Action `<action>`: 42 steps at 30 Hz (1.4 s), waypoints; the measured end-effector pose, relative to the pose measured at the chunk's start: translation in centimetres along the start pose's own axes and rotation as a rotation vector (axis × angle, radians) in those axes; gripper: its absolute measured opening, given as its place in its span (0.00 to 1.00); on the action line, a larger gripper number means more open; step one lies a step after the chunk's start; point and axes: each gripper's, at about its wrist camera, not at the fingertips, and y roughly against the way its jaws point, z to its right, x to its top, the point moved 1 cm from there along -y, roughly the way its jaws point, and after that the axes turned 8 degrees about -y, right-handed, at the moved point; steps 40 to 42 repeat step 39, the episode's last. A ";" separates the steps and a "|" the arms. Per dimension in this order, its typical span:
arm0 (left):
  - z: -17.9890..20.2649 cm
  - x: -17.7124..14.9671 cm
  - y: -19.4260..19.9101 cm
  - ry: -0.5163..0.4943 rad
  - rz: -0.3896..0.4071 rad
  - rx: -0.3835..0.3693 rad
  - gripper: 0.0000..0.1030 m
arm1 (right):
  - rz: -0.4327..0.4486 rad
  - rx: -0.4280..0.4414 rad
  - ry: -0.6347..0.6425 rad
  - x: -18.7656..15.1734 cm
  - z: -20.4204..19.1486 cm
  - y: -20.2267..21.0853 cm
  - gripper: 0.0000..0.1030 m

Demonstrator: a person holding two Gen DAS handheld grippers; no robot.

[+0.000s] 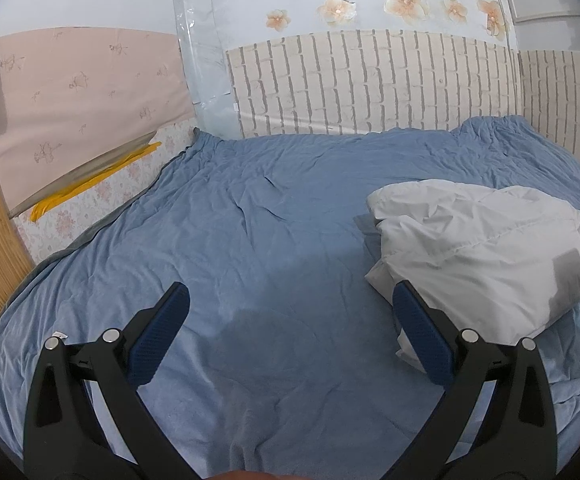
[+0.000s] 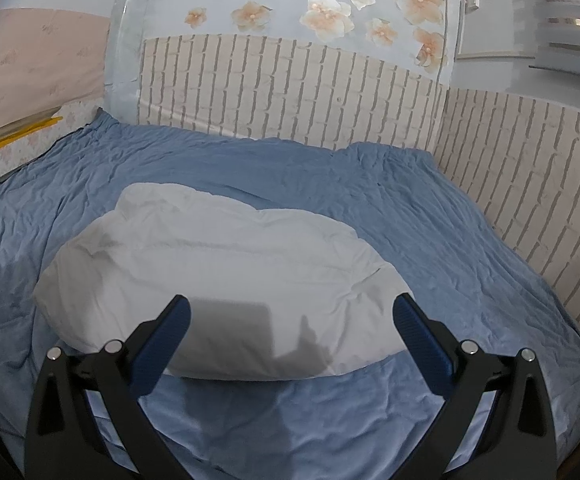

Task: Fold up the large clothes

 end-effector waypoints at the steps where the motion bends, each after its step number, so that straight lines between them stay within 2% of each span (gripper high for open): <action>1: 0.0 0.0 0.0 -0.001 -0.001 -0.001 0.97 | 0.000 -0.001 -0.001 0.0 0.0 0.1 0.98; 28: 0.1 0.0 -0.2 0.000 -0.012 -0.004 0.97 | -0.009 0.002 0.000 0.1 0.1 0.0 0.98; 42: 0.5 0.0 -0.2 -0.007 0.000 -0.047 0.97 | -0.011 0.004 0.005 -0.3 0.1 0.0 0.98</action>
